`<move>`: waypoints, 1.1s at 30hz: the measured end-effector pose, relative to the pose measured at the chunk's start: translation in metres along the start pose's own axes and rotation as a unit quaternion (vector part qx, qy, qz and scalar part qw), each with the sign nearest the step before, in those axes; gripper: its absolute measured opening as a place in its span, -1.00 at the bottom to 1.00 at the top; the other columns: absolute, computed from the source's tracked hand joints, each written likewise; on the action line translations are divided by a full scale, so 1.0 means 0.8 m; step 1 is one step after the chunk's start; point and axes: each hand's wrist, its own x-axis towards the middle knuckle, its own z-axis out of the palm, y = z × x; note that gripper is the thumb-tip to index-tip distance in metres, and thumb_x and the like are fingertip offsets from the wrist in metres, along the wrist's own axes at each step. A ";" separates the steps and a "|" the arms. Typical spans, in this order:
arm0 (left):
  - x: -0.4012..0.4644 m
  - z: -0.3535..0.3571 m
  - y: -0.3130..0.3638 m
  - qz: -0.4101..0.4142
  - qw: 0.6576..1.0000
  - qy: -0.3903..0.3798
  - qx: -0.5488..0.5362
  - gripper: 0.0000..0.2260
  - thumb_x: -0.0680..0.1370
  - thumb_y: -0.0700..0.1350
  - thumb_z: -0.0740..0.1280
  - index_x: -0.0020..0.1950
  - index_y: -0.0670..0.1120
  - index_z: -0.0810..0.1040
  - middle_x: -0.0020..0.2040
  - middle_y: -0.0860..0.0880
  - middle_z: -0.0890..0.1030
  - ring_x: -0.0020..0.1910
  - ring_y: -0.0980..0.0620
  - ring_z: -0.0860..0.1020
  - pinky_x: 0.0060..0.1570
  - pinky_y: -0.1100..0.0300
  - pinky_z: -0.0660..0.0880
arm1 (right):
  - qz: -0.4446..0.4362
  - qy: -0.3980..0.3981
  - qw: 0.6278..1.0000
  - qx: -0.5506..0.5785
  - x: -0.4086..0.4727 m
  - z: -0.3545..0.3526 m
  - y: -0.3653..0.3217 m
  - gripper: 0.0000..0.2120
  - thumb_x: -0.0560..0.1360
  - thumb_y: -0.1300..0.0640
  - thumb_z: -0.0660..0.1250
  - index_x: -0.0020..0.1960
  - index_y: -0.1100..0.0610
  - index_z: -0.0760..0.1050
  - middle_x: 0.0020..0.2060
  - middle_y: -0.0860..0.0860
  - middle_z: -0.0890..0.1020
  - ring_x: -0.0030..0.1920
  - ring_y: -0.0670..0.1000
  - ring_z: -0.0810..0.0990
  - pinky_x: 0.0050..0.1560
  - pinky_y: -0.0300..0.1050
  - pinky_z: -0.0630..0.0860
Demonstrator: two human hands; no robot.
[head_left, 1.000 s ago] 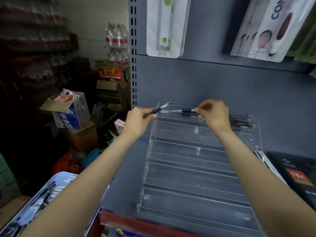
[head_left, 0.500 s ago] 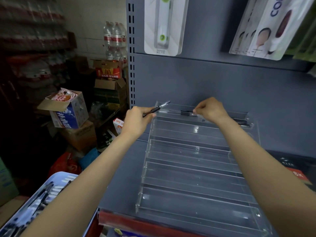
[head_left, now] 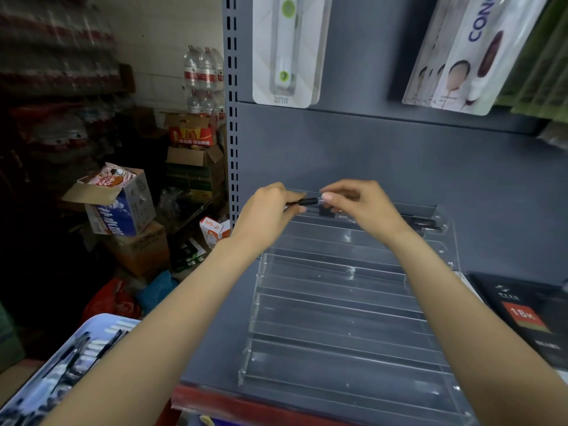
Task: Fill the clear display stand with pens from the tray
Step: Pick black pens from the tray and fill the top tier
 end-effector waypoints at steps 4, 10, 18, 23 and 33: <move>0.001 0.005 -0.004 -0.019 0.999 0.028 -0.017 -0.64 0.54 -0.07 0.33 0.34 -0.02 0.47 0.09 -0.10 0.52 0.12 -0.07 0.47 0.15 0.06 0.42 | -0.005 0.048 0.998 0.050 0.004 -0.006 0.010 -0.92 0.45 0.27 0.39 -0.14 0.11 0.61 -0.23 0.04 0.65 -0.16 0.04 0.62 -0.01 -0.15 0.56; 0.000 0.001 -0.037 -0.193 0.976 0.002 -0.104 -0.59 0.54 -0.14 0.34 0.37 -0.20 0.40 0.28 -0.16 0.51 0.31 -0.09 0.44 0.22 0.19 0.35 | 0.042 0.142 0.988 -0.036 0.008 -0.030 0.042 -0.91 0.44 0.24 0.41 -0.12 0.07 0.63 -0.18 -0.01 0.65 -0.09 -0.06 0.58 -0.03 -0.36 0.42; -0.007 0.005 -0.042 -0.204 0.967 -0.021 -0.149 -0.72 0.54 -0.18 0.33 0.25 -0.15 0.54 0.19 -0.12 0.60 0.23 0.02 0.52 0.26 0.21 0.37 | 0.065 0.082 0.981 -0.165 0.020 -0.020 0.038 -0.87 0.45 0.22 0.41 -0.02 0.18 0.65 -0.11 0.03 0.67 -0.04 -0.05 0.58 -0.07 -0.44 0.36; -0.004 0.006 -0.039 -0.218 0.964 -0.014 -0.155 -0.71 0.53 -0.19 0.34 0.26 -0.16 0.53 0.19 -0.12 0.59 0.24 0.01 0.52 0.24 0.23 0.35 | 0.078 0.056 0.980 -0.176 0.027 -0.013 0.034 -0.86 0.48 0.22 0.36 0.01 0.19 0.65 0.00 0.07 0.68 0.08 0.00 0.59 0.05 -0.34 0.37; -0.004 0.009 -0.040 -0.229 0.960 0.011 -0.164 -0.69 0.50 -0.19 0.38 0.24 -0.18 0.54 0.16 -0.10 0.61 0.19 -0.01 0.54 0.23 0.17 0.41 | 0.067 0.016 0.979 -0.190 0.023 -0.002 0.033 -0.78 0.55 0.12 0.25 0.05 0.16 0.63 0.03 0.06 0.66 0.10 0.04 0.56 0.02 -0.26 0.37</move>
